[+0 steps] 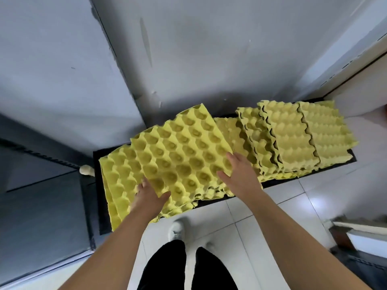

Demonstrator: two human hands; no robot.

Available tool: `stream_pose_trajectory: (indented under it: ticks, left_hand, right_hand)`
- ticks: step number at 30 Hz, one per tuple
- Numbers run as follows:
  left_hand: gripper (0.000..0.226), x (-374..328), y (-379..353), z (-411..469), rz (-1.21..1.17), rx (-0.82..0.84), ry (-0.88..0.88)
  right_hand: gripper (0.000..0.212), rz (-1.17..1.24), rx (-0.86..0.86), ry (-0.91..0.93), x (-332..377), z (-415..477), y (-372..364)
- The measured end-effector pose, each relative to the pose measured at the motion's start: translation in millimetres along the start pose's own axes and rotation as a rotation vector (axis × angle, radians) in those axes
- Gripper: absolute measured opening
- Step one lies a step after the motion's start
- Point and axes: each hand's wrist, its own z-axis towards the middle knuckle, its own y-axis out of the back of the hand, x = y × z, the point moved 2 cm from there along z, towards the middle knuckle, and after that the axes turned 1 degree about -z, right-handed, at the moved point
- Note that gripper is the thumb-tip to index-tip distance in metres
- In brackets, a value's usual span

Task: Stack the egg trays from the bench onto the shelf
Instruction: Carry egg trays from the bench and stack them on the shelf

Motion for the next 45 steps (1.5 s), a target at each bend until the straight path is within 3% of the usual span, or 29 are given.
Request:
stream_pose_trajectory:
  ticks: [8, 12, 19, 31, 45]
  left_hand:
    - [0.104, 10, -35, 26, -0.343, 0.055, 0.166]
    - [0.103, 17, -47, 27, -0.519, -0.024, 0.183]
    - [0.078, -14, -26, -18, -0.618, -0.193, 0.123]
    - [0.092, -51, 27, -153, -0.806, -0.626, -0.063]
    - [0.083, 5, 120, -345, -0.782, -1.026, -0.340]
  right_hand:
    - [0.091, 0.043, 0.157, -0.109, -26, 52, -33]
    - [0.090, 0.093, 0.144, -0.107, -31, 58, -36]
    - [0.083, 0.048, 0.054, 0.001, -28, 46, -12]
    - [0.070, 0.257, -0.114, 0.230, 0, -16, 87]
    - [0.067, 0.376, -0.297, 0.646, 121, -164, 200]
